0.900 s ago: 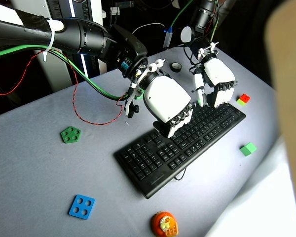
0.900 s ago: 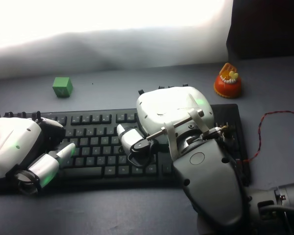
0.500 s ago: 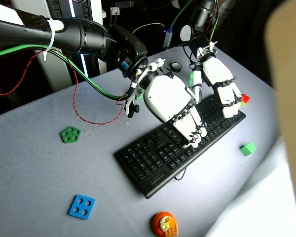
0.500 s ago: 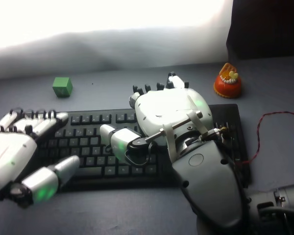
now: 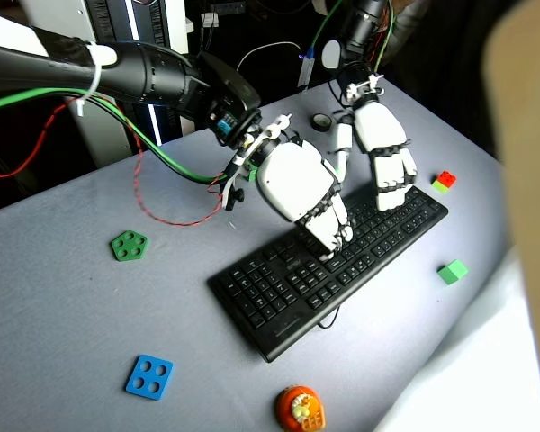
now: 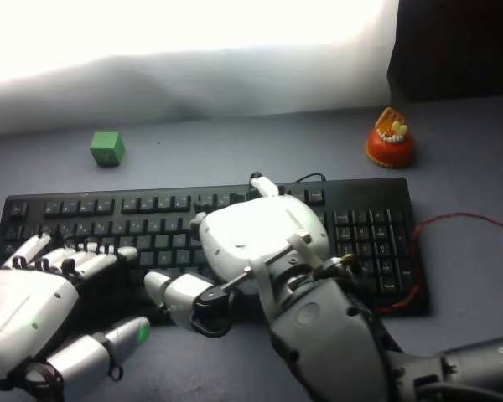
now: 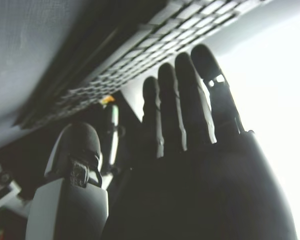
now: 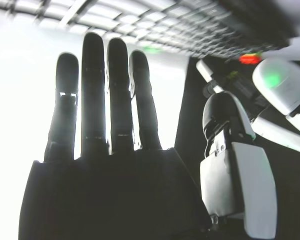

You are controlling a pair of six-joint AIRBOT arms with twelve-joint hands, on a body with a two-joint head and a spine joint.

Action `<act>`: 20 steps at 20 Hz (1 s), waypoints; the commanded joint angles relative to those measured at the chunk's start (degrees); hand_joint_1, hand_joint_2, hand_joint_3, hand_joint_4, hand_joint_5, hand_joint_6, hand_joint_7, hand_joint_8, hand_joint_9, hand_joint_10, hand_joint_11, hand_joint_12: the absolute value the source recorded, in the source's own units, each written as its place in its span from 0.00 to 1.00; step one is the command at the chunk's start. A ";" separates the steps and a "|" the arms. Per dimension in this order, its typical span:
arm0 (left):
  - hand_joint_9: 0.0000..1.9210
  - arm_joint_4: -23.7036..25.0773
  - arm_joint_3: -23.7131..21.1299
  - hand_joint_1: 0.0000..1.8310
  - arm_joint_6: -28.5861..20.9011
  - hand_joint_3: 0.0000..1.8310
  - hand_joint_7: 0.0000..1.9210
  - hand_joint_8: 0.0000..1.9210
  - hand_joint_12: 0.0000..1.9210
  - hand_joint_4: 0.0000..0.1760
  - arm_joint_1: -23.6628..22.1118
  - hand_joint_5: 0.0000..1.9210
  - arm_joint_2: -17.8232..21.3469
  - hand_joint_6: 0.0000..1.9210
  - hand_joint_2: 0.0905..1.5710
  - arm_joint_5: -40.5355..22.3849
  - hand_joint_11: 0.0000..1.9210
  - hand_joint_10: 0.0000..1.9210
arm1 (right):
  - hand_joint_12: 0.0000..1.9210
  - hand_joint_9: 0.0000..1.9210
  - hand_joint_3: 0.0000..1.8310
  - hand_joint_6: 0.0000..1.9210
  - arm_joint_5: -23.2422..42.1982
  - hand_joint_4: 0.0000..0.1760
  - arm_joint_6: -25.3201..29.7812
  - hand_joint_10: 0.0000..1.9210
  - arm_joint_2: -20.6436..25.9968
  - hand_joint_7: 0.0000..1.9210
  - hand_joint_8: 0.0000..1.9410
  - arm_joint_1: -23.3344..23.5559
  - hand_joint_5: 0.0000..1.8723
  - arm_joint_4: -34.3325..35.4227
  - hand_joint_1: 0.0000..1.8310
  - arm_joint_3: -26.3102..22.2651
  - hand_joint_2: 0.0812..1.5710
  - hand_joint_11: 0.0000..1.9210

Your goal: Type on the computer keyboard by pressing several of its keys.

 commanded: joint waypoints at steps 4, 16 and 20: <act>0.14 2.60 1.27 0.10 0.83 0.00 0.24 0.00 0.72 0.02 -0.58 0.21 -0.86 0.03 0.86 5.35 0.00 0.21 | 0.83 0.22 0.00 0.03 1.74 0.00 0.67 0.41 -1.83 0.36 0.00 -0.88 0.28 -6.48 0.05 2.91 0.76 0.00; 0.17 2.57 4.99 0.11 0.37 0.00 0.29 0.00 0.57 0.06 -1.81 0.18 -1.66 0.01 0.86 3.32 0.00 0.21 | 0.85 0.22 0.00 0.14 2.56 0.00 3.63 0.45 -4.38 0.41 0.00 -3.57 0.35 -8.50 0.07 5.78 0.77 0.00; 0.14 2.57 4.92 0.11 0.37 0.00 0.26 0.00 0.49 0.00 -1.78 0.42 -1.65 0.09 0.86 3.20 0.00 0.12 | 0.72 0.24 0.00 0.21 3.35 0.00 3.71 0.25 -4.70 0.39 0.00 -3.23 0.47 -8.12 0.08 5.76 0.76 0.00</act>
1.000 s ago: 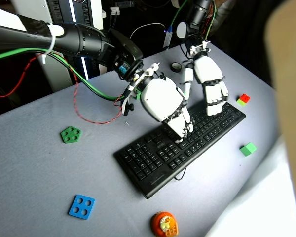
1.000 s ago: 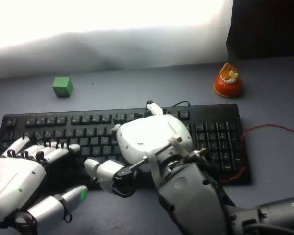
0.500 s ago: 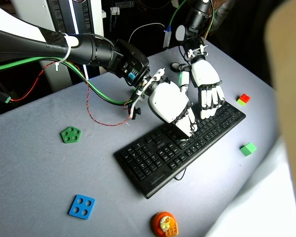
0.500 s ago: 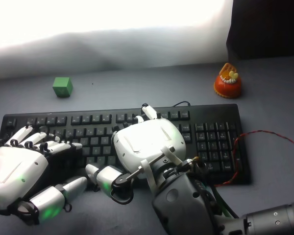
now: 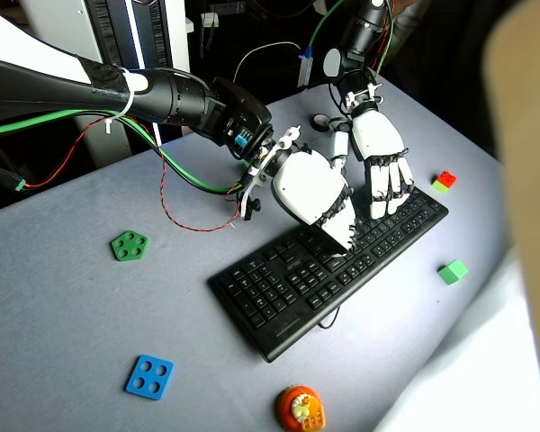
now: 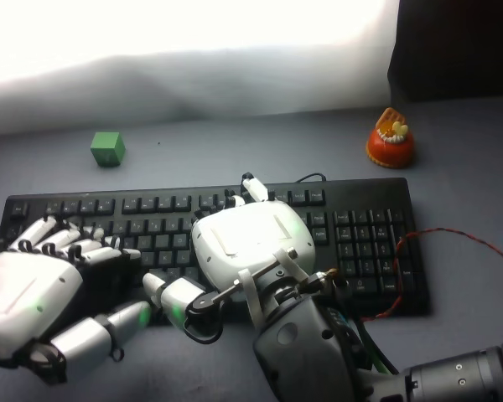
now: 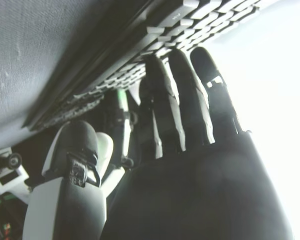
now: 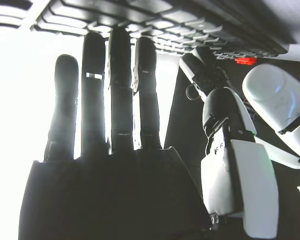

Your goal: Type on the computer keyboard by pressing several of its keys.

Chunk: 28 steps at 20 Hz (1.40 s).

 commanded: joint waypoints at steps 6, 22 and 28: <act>0.26 1.20 0.21 0.09 0.19 0.00 0.33 0.00 0.67 0.00 -0.36 0.31 0.07 0.06 0.87 3.67 0.00 0.14 | 0.85 0.21 0.00 0.15 1.61 0.00 0.04 0.39 -0.34 0.40 0.00 0.13 0.41 -1.44 0.08 0.12 0.77 0.01; 0.18 0.52 1.00 0.12 0.05 0.00 0.34 0.00 0.81 0.00 -0.90 0.29 0.61 0.05 0.88 4.88 0.00 0.38 | 0.83 0.27 0.00 0.19 1.85 0.00 -1.67 0.39 4.46 0.42 0.00 4.07 0.37 -1.44 0.07 -4.40 0.78 0.07; 0.18 0.54 1.03 0.12 3.22 0.00 0.34 0.00 0.81 0.00 -1.66 0.29 -0.64 0.05 0.88 13.27 0.00 0.39 | 0.84 0.27 0.00 0.20 1.86 0.00 -3.03 0.40 10.66 0.42 0.00 6.02 0.37 -1.43 0.08 -10.90 0.78 0.06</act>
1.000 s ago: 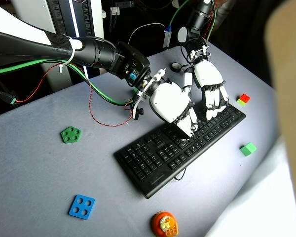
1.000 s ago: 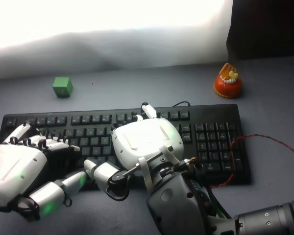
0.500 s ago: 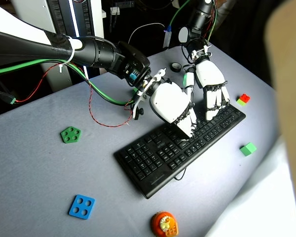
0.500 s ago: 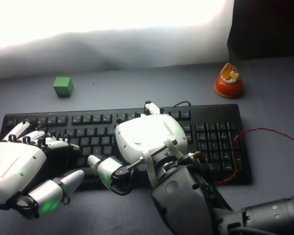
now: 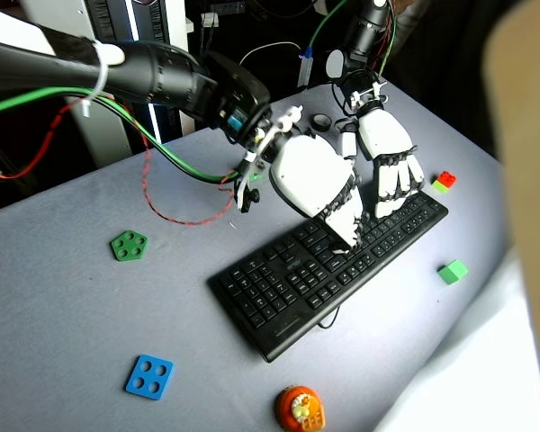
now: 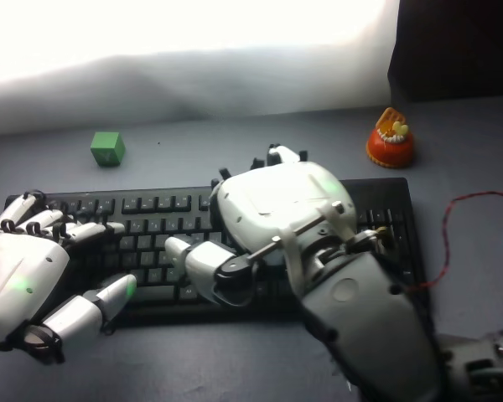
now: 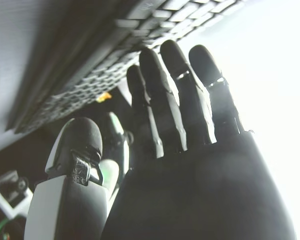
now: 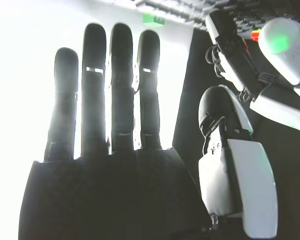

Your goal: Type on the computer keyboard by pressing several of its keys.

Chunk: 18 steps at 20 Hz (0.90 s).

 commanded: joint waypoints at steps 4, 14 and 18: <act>0.18 2.30 0.63 0.11 0.75 0.00 0.34 0.00 0.81 0.00 -1.22 0.28 -1.18 0.05 0.88 7.80 0.00 0.39 | 0.85 0.26 0.00 0.20 2.59 0.00 -0.86 0.41 4.28 0.42 0.00 0.66 0.37 -5.42 0.07 -3.87 0.78 0.05; 0.19 2.28 3.90 0.13 1.10 0.00 0.34 0.00 0.79 0.00 -1.72 0.27 -3.28 0.04 0.87 6.73 0.00 0.37 | 0.84 0.26 0.00 0.21 2.17 0.00 -1.13 0.41 7.59 0.43 0.00 0.18 0.37 -5.82 0.07 -6.31 0.78 0.05; 0.19 2.28 4.34 0.16 1.10 0.00 0.34 0.00 0.78 0.00 -2.18 0.27 -3.33 0.04 0.86 6.09 0.00 0.36 | 0.84 0.27 0.00 0.21 2.09 0.00 -0.83 0.41 7.45 0.43 0.00 0.23 0.37 -5.83 0.08 -6.31 0.78 0.04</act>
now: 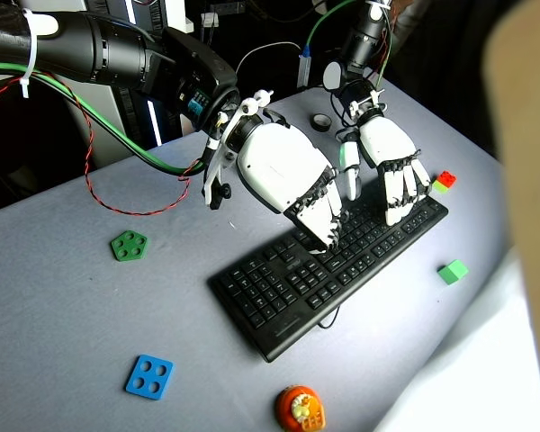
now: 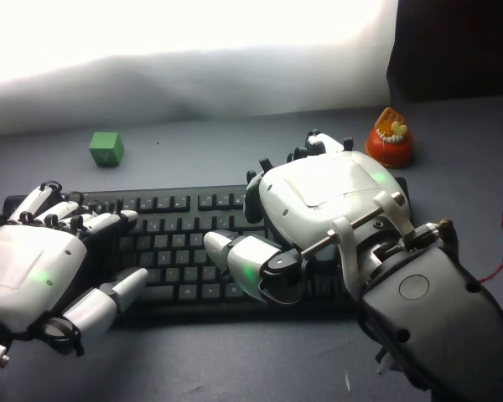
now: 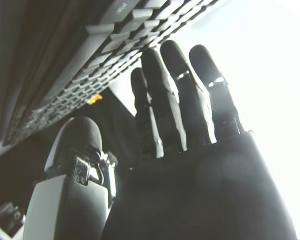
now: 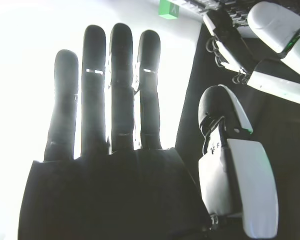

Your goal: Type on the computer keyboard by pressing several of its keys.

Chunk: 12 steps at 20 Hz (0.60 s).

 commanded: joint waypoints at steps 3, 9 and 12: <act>0.18 1.89 0.44 0.22 -0.10 0.00 0.33 0.00 0.78 0.00 -0.46 0.26 0.07 0.03 0.83 6.41 0.00 0.36 | 0.84 0.27 0.00 0.21 2.25 0.00 0.49 0.41 0.00 0.43 0.00 0.32 0.37 -5.57 0.08 -0.32 0.78 0.05; 0.03 1.90 0.77 0.52 -0.11 0.00 0.13 0.00 0.67 0.35 -0.71 0.14 0.15 0.00 0.65 6.14 0.00 0.35 | 0.84 0.27 0.00 0.22 2.17 0.00 0.53 0.40 -0.14 0.43 0.00 0.37 0.36 -5.57 0.07 -0.32 0.78 0.04; 0.00 1.90 0.79 0.57 -0.11 0.00 0.06 0.00 0.56 0.42 -0.71 0.09 0.20 0.00 0.61 6.00 0.00 0.27 | 0.84 0.27 0.00 0.22 2.15 0.00 0.50 0.39 -0.13 0.43 0.00 0.40 0.36 -5.57 0.07 -0.31 0.79 0.04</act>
